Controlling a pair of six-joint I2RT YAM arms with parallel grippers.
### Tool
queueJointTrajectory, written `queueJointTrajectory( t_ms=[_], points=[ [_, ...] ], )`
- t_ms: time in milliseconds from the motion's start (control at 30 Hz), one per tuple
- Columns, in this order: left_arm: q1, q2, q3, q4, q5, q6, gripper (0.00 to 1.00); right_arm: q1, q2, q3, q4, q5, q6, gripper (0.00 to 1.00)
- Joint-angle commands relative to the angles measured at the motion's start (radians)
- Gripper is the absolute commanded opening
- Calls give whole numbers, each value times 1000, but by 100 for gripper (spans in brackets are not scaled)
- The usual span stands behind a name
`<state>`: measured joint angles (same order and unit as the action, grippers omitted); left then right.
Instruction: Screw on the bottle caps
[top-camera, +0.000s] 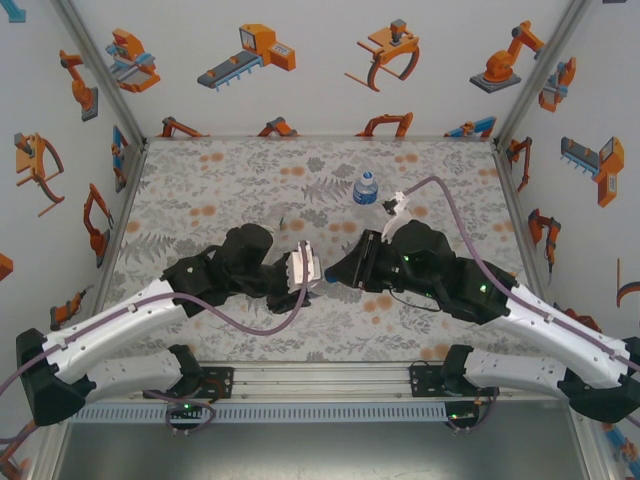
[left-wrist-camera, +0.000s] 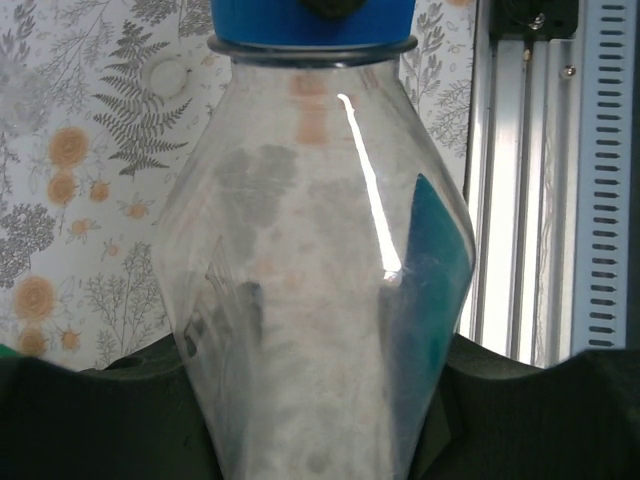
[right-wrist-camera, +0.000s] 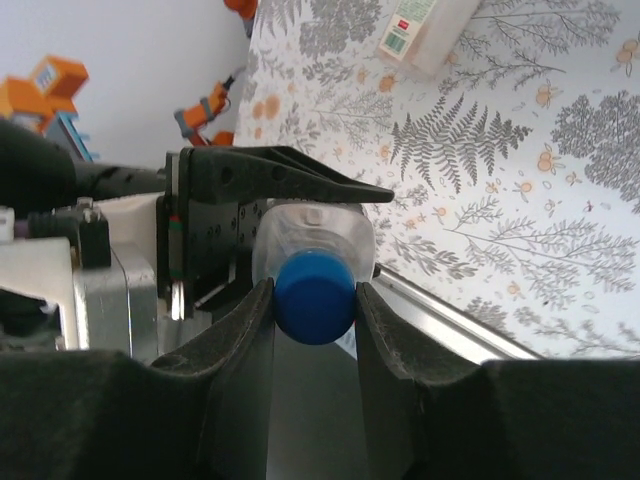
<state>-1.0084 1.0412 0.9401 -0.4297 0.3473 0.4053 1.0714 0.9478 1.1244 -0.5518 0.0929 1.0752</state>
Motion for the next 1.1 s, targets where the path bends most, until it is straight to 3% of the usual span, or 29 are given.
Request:
queueJointTrajectory(
  t_ms=[0, 100, 200, 433, 567, 833, 1067],
  points=[
    [-7, -1, 16, 95, -23, 41, 10, -3, 8, -9, 14, 85, 148, 0],
    [-7, 5, 27, 71, -66, 28, 27, -3, 18, 6, 14, 98, 100, 0],
    [-7, 0, 36, 40, -138, 10, 59, -8, 30, 27, 2, 117, 40, 0],
    [0, -56, 14, 16, -298, -39, 95, -93, 140, 139, -82, 124, -179, 0],
    [19, -101, -3, -5, -434, -111, 97, -168, 246, 215, -106, 101, -323, 0],
    [96, -202, -45, -56, -524, -272, 97, -292, 503, 404, -123, 106, -617, 0],
    [195, -212, -55, -154, -659, -479, 97, -400, 729, 574, -122, 48, -735, 0]
  ],
)
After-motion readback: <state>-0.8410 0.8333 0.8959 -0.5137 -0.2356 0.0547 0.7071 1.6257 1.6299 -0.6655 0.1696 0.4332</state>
